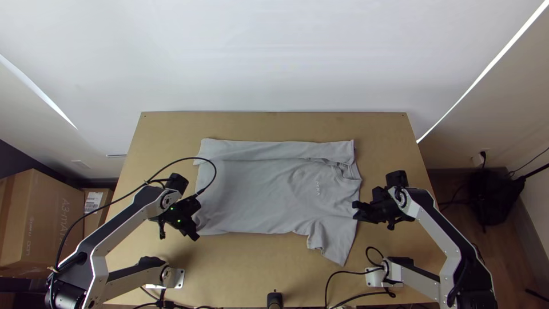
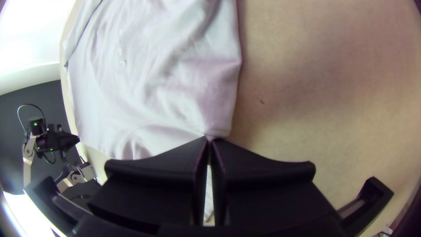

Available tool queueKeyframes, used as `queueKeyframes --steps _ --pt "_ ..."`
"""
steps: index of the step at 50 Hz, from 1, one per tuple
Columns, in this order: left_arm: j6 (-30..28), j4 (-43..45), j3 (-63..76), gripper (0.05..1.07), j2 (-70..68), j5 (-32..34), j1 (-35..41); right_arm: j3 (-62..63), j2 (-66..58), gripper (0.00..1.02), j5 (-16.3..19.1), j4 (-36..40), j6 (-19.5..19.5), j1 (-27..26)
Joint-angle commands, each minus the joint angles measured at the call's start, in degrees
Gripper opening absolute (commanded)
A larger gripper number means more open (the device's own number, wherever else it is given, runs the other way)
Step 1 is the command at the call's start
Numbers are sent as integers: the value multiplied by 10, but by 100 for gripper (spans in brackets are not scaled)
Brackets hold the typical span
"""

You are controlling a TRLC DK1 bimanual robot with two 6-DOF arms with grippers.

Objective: Fold the t-shirt

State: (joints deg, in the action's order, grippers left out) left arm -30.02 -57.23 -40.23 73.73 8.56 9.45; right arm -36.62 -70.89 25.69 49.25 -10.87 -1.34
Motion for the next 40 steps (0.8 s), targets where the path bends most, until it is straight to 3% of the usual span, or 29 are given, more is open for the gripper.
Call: queueKeyframes --steps 1,14,22,34,40 --pt "-30 -7 5 8 3 5 -38 -25 -15 2 13 23 26 -23" --pt "-62 -11 -28 8 -3 6 -107 -38 -68 2 14 32 63 -85" --pt "-37 -1 -76 8 -4 24 -111 -86 -65 2 16 80 72 -76" --pt "9 0 -176 8 21 52 -103 -188 -109 2 61 163 81 -52" --pt "14 3 -211 8 47 52 -103 -239 -142 2 62 188 85 -47"
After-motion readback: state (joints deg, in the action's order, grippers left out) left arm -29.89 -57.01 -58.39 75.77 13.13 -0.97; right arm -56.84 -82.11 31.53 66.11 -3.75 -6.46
